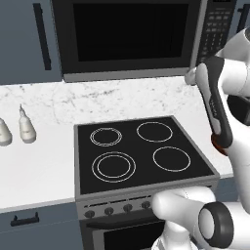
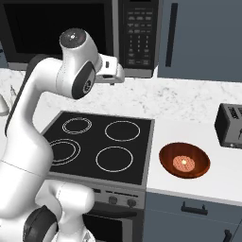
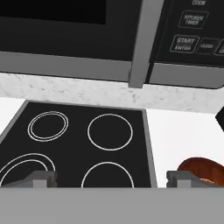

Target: Open the microwave, place the bowl with waffle inside the microwave, then close the microwave door and turn it on.

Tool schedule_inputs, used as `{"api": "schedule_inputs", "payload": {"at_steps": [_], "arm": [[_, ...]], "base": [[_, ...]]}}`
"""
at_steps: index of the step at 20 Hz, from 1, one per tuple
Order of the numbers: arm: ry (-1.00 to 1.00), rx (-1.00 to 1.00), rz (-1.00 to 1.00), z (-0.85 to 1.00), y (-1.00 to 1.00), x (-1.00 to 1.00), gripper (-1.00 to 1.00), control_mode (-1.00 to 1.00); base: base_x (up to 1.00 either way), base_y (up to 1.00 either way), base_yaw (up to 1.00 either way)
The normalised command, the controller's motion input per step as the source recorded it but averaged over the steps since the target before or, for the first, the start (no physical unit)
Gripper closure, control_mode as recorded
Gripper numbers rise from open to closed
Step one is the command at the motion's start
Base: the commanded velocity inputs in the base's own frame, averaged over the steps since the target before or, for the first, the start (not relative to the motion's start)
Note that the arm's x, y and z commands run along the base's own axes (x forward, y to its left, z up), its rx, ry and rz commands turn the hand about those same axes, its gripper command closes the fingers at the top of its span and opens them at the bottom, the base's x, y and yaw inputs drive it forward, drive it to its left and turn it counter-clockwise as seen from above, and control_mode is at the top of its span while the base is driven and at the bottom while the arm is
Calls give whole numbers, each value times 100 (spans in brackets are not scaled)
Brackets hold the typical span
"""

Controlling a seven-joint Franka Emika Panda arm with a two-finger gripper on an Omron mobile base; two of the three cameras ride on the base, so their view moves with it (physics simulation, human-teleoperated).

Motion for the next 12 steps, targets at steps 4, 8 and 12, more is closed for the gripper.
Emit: {"api": "schedule_inputs", "payload": {"at_steps": [4,8,12], "arm": [[-11,0,-2,32,-7,12,-100,-100],[-9,0,-3,14,-3,33,-100,-100],[-5,0,0,9,-1,44,-100,-100]], "base": [[0,0,0],[0,0,0],[0,0,0]]}}
